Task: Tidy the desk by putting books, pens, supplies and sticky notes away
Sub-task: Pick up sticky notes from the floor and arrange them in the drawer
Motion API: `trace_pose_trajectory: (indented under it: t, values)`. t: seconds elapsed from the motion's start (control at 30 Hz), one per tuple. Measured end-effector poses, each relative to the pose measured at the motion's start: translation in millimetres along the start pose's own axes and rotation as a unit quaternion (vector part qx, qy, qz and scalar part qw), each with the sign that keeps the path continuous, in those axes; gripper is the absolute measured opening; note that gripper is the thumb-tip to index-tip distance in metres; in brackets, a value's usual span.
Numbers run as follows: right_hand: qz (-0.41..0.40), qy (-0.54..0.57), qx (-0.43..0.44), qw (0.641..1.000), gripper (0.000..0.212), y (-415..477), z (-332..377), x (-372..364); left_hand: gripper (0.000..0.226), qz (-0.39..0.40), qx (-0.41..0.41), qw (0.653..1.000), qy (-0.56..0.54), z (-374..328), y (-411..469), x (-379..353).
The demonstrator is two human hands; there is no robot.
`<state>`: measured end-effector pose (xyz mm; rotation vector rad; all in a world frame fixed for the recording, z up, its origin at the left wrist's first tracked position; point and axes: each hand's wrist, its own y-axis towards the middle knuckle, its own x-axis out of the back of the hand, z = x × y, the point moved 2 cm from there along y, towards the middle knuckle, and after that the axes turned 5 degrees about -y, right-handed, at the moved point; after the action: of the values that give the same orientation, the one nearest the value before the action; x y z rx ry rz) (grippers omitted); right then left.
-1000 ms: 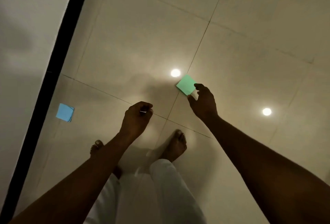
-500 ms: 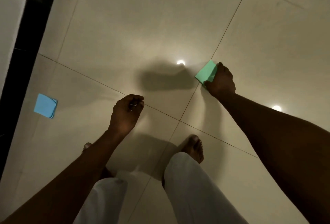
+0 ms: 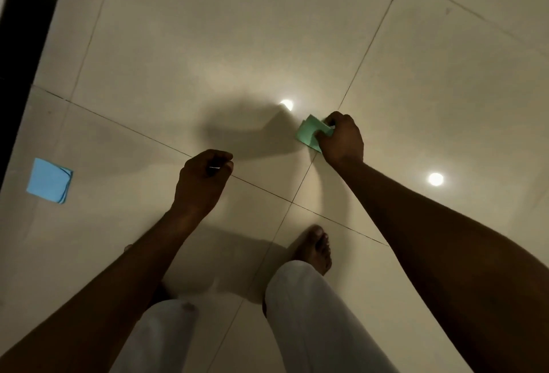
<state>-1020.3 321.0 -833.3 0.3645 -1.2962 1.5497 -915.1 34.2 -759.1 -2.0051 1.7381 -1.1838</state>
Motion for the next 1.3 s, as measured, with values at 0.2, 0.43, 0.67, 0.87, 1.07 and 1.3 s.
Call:
trace_pose_trajectory:
  t: [0.2, 0.43, 0.67, 0.87, 1.07, 1.3]
  values:
    - [0.042, 0.078, 0.094, 0.992, 0.011, -55, 86, -17, 0.015, 0.004, -0.041, 0.996, 0.074, 10, -18, 55]
    - [0.138, 0.112, 0.153, 0.972, 0.016, -136, 186, -78, 0.033, -0.053, -0.035, 0.99, 0.127, 83, -32, 169]
    - [0.212, 0.11, 0.161, 0.958, 0.013, -203, 256, -149, 0.055, -0.142, -0.001, 0.977, 0.158, 170, -20, 264]
    - [0.218, 0.113, 0.189, 0.951, 0.012, -228, 304, -197, 0.067, -0.217, 0.074, 0.968, 0.107, 244, 30, 321]
    - [0.205, 0.131, 0.171, 0.955, 0.02, -233, 316, -216, 0.102, -0.128, 0.164, 0.97, 0.122, 280, 85, 329]
    - [0.187, 0.114, 0.143, 0.965, 0.016, -233, 309, -219, 0.103, -0.201, 0.248, 0.935, 0.156, 270, 88, 302]
